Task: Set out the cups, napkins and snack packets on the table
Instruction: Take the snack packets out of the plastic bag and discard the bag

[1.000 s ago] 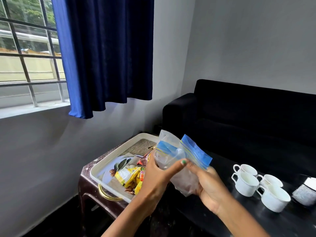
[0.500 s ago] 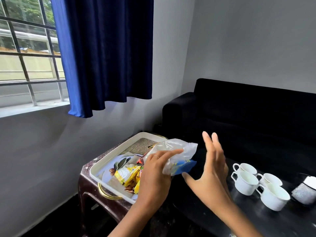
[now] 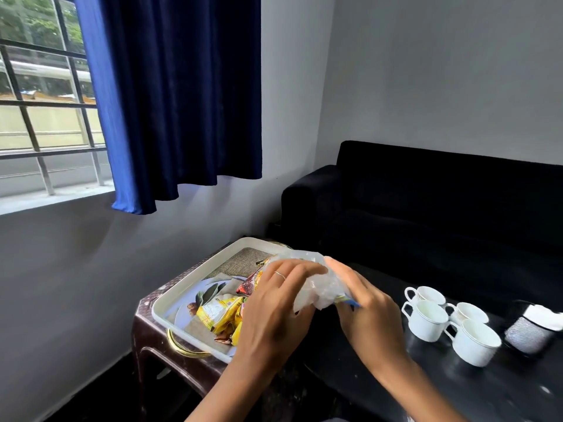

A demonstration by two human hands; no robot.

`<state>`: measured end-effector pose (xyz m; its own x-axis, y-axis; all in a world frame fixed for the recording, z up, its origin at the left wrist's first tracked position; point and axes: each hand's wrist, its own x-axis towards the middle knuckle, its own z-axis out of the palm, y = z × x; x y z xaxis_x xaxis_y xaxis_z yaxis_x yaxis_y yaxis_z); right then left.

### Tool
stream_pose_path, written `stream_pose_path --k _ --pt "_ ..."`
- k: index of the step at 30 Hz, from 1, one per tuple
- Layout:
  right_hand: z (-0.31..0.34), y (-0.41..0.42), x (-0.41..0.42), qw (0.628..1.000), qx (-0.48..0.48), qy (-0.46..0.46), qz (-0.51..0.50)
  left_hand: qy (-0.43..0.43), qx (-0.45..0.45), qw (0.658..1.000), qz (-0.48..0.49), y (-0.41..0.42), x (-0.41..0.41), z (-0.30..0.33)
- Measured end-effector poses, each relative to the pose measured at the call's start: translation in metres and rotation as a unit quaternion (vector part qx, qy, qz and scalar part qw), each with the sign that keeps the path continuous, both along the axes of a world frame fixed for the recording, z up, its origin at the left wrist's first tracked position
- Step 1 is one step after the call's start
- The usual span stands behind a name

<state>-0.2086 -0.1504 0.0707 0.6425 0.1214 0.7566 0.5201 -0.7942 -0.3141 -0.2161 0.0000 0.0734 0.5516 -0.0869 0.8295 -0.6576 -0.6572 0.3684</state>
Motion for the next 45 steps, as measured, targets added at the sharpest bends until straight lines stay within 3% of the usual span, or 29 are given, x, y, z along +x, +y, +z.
stream_pose_path --k 6,14,18,21,23,26,30,32,34,35,37,41,45 --pt "-0.006 -0.023 -0.011 0.997 0.075 -0.001 -0.002 0.096 0.117 0.988 0.035 0.009 0.008 -0.014" --pt "0.001 -0.057 -0.042 0.989 0.130 -0.036 0.055 0.059 0.103 0.992 0.036 -0.010 -0.001 -0.003" --pt "0.004 -0.069 -0.058 0.984 0.160 -0.070 0.023 0.048 0.098 0.992 0.070 -0.032 -0.021 0.009" --pt "0.002 -0.082 -0.066 0.979 0.189 -0.072 -0.020 0.120 0.020 0.993 0.010 -0.057 -0.045 0.013" --pt "-0.002 -0.095 -0.070 0.973 0.203 -0.075 -0.080 0.210 -0.055 0.971 -0.098 -0.078 -0.064 0.009" --pt "-0.007 -0.113 -0.078 0.960 0.222 -0.099 -0.142 0.315 -0.169 0.900 -0.247 -0.110 -0.091 -0.002" --pt "-0.021 -0.130 -0.101 0.973 0.184 -0.021 -0.137 0.347 -0.284 0.838 -0.310 -0.153 -0.109 -0.013" --pt "-0.032 -0.140 -0.117 0.976 0.155 0.087 -0.129 0.353 -0.295 0.831 -0.314 -0.170 -0.112 -0.013" --pt "-0.036 -0.145 -0.133 0.963 0.173 0.209 -0.014 0.367 -0.287 0.822 -0.327 -0.184 -0.114 -0.012" --pt "-0.038 -0.150 -0.140 0.958 0.180 0.223 0.015 0.374 -0.276 0.819 -0.336 -0.191 -0.116 -0.012" --pt "-0.042 -0.160 -0.147 0.960 0.180 0.212 0.016 0.384 -0.258 0.812 -0.356 -0.206 -0.122 -0.013" --pt "-0.058 -0.179 -0.151 0.967 0.110 0.213 -0.083 0.420 -0.233 0.780 -0.400 -0.232 -0.136 -0.019" --pt "-0.058 -0.193 -0.153 0.970 0.104 0.189 -0.116 0.414 -0.256 0.795 -0.364 -0.251 -0.137 -0.026"
